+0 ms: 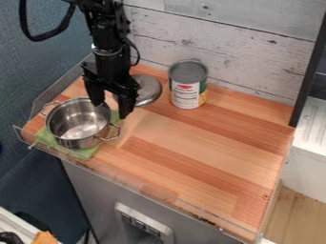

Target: Move the silver pot to the right side of the table

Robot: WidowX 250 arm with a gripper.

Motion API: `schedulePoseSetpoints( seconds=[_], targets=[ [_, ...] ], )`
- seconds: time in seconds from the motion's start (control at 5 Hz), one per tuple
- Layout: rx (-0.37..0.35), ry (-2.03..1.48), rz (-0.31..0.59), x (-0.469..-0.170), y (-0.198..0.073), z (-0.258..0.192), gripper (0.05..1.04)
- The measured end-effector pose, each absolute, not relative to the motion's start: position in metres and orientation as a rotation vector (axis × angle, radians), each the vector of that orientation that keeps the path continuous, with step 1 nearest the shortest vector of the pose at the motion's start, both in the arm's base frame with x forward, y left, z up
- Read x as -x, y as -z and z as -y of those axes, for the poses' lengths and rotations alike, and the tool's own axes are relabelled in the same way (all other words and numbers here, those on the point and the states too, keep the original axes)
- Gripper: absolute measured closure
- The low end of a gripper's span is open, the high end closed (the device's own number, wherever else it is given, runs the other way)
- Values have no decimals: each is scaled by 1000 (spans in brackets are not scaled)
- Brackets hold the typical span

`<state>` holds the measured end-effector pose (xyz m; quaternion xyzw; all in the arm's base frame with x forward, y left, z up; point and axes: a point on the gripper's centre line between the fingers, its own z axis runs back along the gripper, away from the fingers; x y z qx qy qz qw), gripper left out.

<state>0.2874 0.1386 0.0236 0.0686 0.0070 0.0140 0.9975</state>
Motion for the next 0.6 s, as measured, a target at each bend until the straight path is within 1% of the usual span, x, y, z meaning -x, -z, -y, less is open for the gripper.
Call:
schedulePoseSetpoints(
  seconds=[0.2, 0.4, 0.6],
  targets=[
    [-145, -32, -49, -280, -14, -141, 83],
    [-155, -52, -50, -279, -12, -142, 135],
    [-159, -57, -56, -274, -9, -141, 357]
  ],
)
